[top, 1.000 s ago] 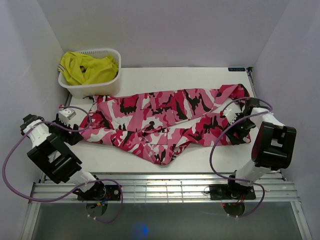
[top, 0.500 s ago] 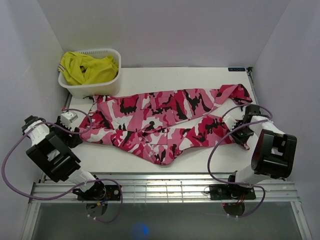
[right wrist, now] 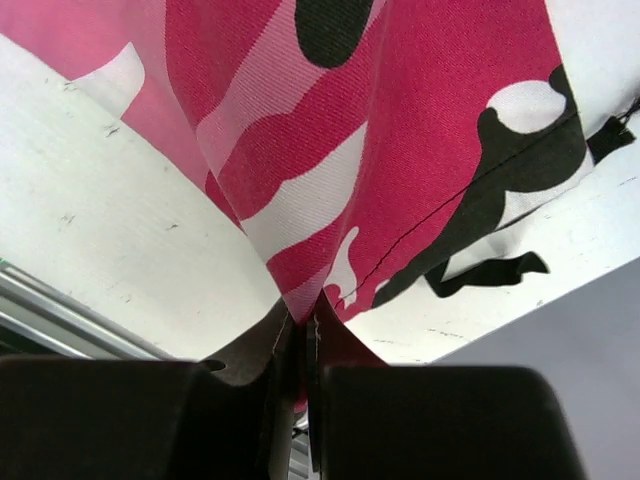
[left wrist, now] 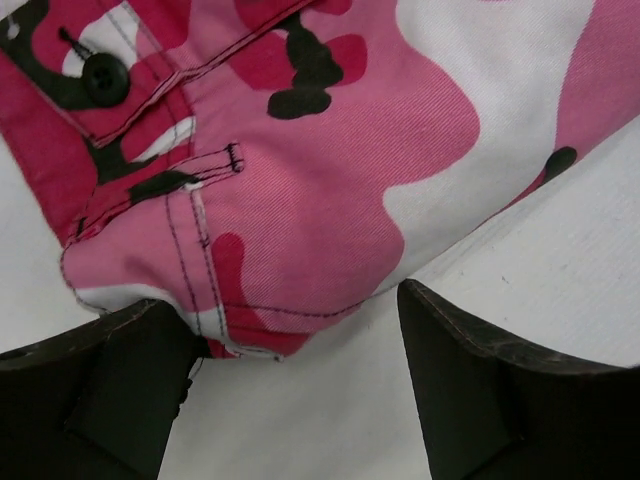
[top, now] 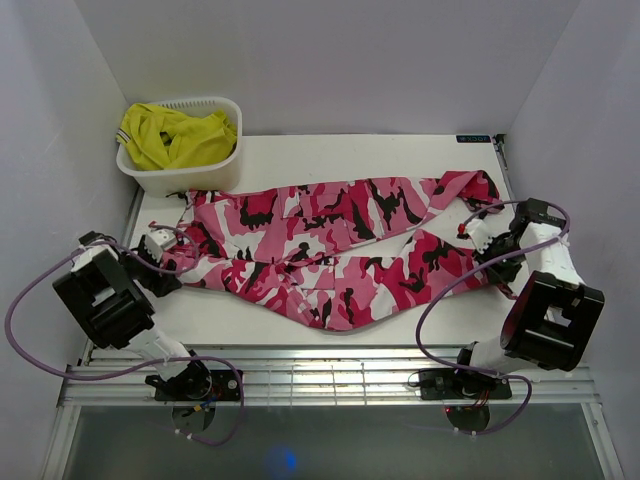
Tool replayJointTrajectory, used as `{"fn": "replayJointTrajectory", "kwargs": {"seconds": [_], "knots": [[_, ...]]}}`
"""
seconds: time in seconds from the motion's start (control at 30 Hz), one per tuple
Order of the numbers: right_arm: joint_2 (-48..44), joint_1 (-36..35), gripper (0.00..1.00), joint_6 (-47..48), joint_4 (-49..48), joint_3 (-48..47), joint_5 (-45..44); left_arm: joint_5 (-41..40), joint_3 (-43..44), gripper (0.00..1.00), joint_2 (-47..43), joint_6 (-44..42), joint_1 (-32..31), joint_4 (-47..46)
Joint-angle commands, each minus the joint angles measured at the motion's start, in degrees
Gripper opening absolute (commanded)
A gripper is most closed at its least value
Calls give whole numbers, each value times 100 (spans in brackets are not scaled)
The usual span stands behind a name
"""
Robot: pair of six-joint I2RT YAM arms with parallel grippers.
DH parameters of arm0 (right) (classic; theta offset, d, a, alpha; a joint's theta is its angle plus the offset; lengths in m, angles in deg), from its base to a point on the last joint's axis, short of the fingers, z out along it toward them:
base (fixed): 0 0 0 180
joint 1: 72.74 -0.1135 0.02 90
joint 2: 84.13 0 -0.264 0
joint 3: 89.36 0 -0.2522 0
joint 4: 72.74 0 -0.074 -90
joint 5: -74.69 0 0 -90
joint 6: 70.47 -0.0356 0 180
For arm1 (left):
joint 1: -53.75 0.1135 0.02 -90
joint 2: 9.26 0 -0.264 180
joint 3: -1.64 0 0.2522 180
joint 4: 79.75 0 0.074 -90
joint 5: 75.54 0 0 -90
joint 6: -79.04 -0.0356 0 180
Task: Fold and stack the trousers
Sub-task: Flatten the trousers out
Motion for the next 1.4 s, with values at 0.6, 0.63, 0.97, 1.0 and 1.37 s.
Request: {"fn": "replayJointTrajectory", "kwargs": {"seconds": [0.6, 0.63, 0.97, 1.0, 1.37], "knots": [[1139, 897, 8, 321, 1773, -2781, 554, 312, 3520, 0, 806, 290, -270, 2983], [1430, 775, 8, -29, 1817, -3071, 590, 338, 3757, 0, 1001, 652, -576, 2922], [4305, 36, 8, -1745, 1519, -5526, 46, -443, 6378, 28, 3559, 5268, -2117, 859], [4377, -8, 8, -1798, 1475, -5579, 11, -452, 6570, 36, 3621, 5392, -2135, 795], [4070, -123, 8, -1746, 1018, -4744, -236, -962, 4693, 73, 2084, 4558, -2073, 286]]}}
